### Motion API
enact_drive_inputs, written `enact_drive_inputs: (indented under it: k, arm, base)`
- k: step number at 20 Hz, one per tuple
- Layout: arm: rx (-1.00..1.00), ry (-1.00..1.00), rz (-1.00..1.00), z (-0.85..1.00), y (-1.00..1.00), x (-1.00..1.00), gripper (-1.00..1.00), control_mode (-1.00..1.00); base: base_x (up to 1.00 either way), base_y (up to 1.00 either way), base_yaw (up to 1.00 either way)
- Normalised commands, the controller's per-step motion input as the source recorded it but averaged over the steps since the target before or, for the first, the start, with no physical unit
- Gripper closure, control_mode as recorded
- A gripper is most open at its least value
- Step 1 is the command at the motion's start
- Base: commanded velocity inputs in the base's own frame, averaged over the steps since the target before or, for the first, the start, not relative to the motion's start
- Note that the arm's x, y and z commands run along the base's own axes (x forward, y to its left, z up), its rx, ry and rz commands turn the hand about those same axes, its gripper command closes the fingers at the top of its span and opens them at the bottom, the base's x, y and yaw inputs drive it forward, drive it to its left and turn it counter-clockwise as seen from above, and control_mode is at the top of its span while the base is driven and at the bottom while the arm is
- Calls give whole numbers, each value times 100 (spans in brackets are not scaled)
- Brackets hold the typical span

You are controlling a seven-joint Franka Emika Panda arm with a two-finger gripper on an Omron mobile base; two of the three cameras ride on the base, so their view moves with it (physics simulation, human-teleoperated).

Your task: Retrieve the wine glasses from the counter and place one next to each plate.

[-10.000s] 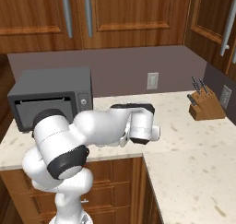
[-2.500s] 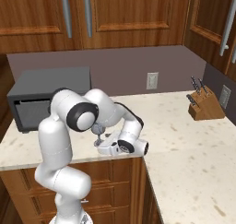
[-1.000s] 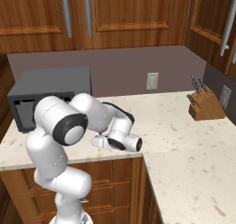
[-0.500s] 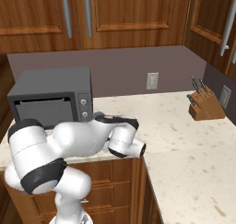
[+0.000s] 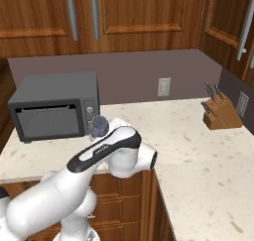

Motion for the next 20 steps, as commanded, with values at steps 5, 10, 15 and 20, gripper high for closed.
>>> enact_drive_inputs:
  k: [5,10,15,20]
  arm:
    - [-15,-3,-1,99,22,-97,100,-100]
    - [-19,0,-1,84,21,-98,100,-100]
    - [-14,0,0,44,6,-89,100,-100]
    - [-9,-2,0,29,5,-64,100,-100]
  base:
    - [0,0,0]
    - [0,0,0]
    - [0,0,0]
    - [0,0,0]
